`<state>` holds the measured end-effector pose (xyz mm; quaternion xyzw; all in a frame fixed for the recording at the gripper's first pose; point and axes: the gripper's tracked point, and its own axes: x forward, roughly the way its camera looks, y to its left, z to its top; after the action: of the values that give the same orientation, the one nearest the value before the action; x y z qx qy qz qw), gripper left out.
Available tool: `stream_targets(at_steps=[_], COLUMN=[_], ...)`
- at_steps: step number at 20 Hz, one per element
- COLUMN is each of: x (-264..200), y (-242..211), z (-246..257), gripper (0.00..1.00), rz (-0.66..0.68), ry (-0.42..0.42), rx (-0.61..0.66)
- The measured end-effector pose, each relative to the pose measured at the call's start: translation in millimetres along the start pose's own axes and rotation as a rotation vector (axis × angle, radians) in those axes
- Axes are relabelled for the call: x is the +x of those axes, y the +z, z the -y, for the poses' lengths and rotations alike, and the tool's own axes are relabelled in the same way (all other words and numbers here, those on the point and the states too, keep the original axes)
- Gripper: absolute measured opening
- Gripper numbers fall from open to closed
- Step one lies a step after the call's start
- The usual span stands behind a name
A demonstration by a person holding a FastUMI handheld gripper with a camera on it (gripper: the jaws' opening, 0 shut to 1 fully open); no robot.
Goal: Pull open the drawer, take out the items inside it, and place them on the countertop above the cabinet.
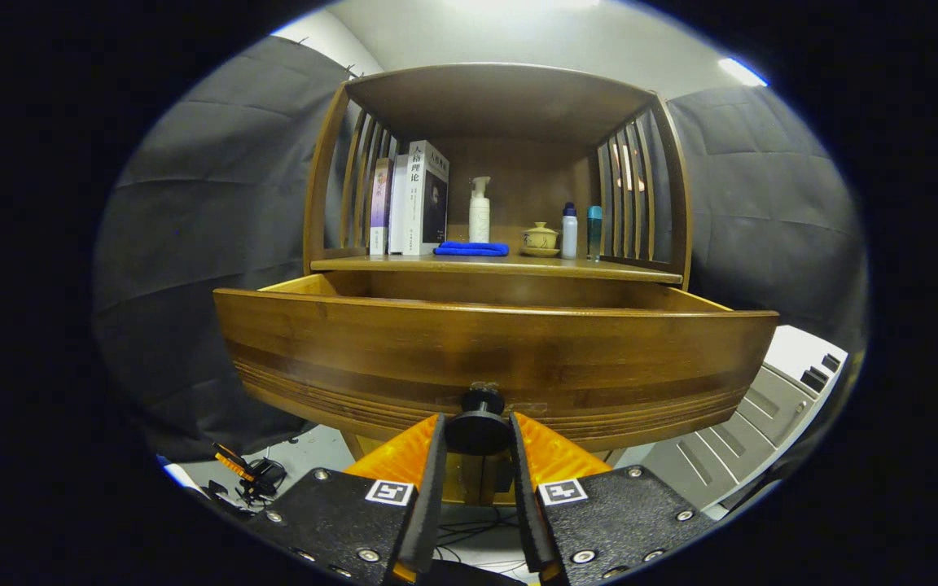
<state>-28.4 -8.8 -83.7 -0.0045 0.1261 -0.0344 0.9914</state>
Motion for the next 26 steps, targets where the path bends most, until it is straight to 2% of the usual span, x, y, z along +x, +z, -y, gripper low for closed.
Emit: stream_targets(at_steps=[3, 6, 10, 15, 17, 22, 26], x=[-0.4, -6.2, -22.2, -18.5, -10.5, 26.7, 57.4], y=[-0.3, 5.6, 48.0, 103.1, 116.0, 130.1, 123.2], z=[-0.3, -0.6, 5.9, 8.2, 13.2, 45.1, 83.0], gripper=[0.42, 0.46, 0.63, 0.85, 0.93, 0.93, 0.94], rz=[0.006, 0.025, 0.149, 0.21, 0.193, 0.083, -0.099], ry=[0.002, 0.027, 0.012, -0.028, -0.062, -0.182, -0.313], rx=[0.012, 0.008, 0.023, -0.006, 0.018, 0.098, 0.06])
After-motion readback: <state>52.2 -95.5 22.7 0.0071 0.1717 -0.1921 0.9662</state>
